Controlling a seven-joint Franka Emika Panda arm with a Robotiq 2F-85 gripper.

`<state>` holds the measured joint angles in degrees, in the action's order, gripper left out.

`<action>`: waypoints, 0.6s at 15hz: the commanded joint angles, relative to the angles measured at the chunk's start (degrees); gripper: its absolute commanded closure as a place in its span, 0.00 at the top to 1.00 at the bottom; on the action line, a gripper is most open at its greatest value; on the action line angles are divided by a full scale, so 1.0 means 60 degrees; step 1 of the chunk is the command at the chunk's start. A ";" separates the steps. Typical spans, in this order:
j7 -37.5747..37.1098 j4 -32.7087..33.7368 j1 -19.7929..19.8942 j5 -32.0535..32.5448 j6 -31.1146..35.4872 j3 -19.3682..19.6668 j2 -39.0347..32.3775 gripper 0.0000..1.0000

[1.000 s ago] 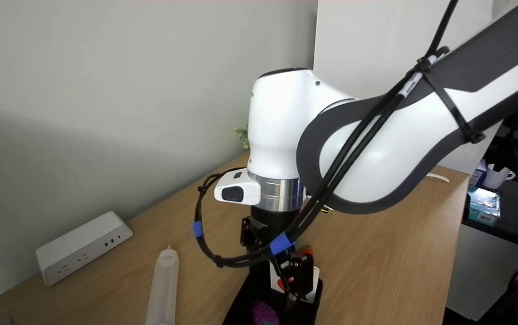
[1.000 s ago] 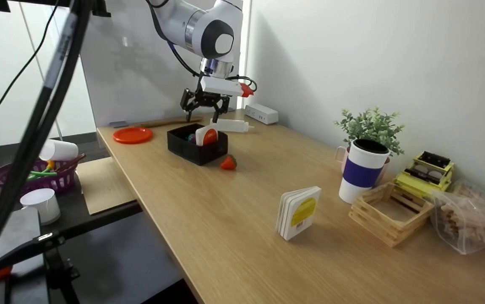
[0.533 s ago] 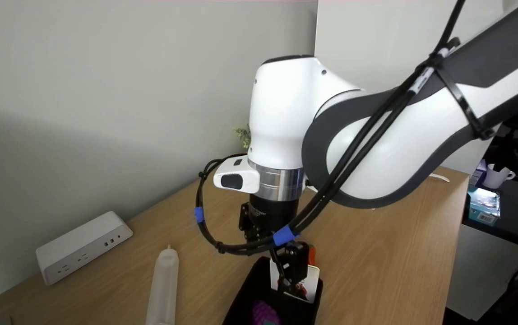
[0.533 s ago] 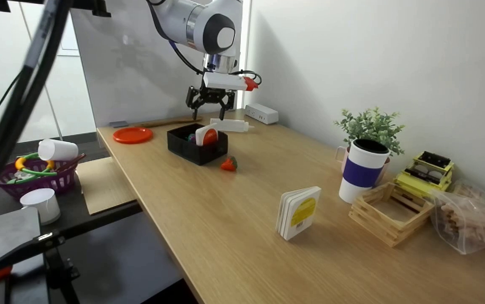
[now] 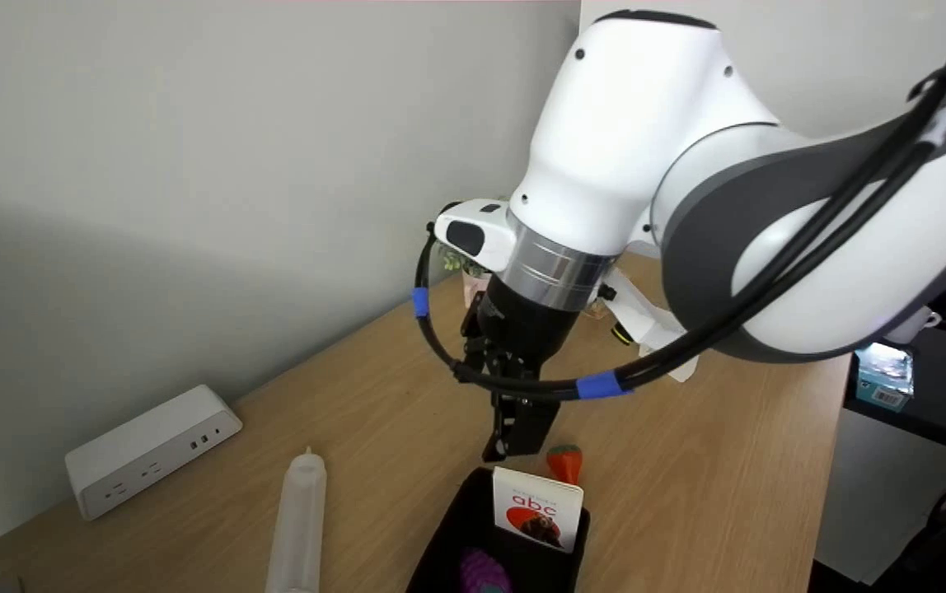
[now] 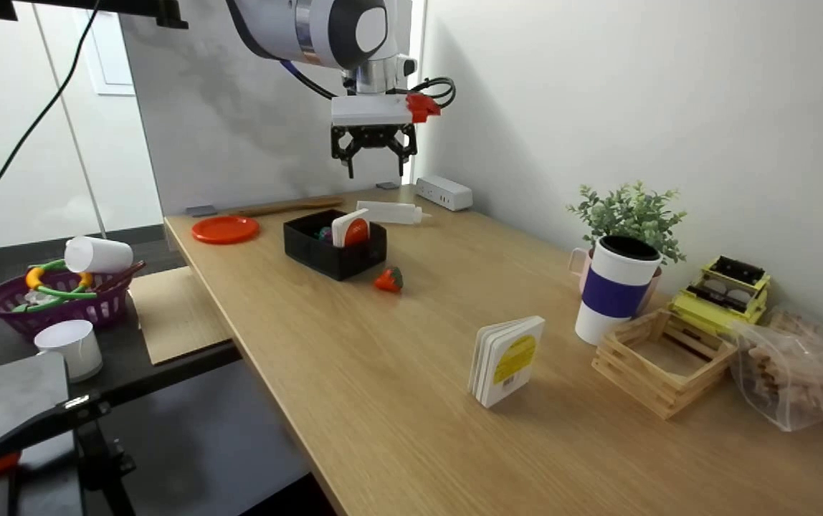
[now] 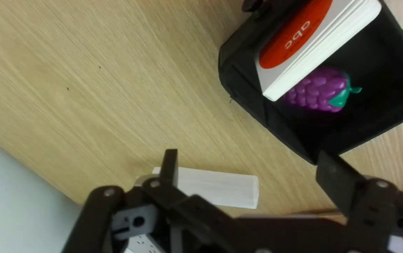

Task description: Put the red-white book and the purple object in the black box

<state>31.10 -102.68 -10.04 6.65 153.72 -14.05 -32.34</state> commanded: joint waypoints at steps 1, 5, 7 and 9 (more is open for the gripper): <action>-0.2007 -0.1905 -0.0140 0.0350 0.1277 0.0689 0.1282 1.00; -0.4513 -0.3228 -0.0614 0.0933 0.2361 0.1847 0.2034 1.00; -0.3924 -0.2591 -0.0205 0.0806 0.2059 0.1390 0.1565 1.00; -0.4253 -0.2864 -0.0312 0.0852 0.2170 0.1578 0.1739 1.00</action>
<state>5.55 -119.90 -12.43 11.59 166.87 -4.12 -21.95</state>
